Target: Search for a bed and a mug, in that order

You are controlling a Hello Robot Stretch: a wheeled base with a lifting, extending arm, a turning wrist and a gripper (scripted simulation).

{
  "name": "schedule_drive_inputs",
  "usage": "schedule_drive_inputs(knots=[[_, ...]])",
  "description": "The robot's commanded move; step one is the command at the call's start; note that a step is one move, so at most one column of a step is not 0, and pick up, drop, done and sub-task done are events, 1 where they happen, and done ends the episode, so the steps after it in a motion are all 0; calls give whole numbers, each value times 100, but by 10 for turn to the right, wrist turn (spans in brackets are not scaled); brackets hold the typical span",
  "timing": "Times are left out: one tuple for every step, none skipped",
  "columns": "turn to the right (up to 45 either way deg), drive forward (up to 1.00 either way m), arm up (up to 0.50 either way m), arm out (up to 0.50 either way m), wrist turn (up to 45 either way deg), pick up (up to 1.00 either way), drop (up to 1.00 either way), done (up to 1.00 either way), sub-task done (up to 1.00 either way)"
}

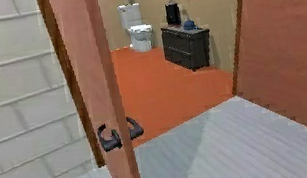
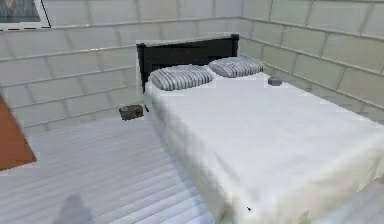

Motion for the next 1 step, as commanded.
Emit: schedule_drive_inputs(knots=[[450, 0, 0, 0, 0, 0, 0, 0, 0]])
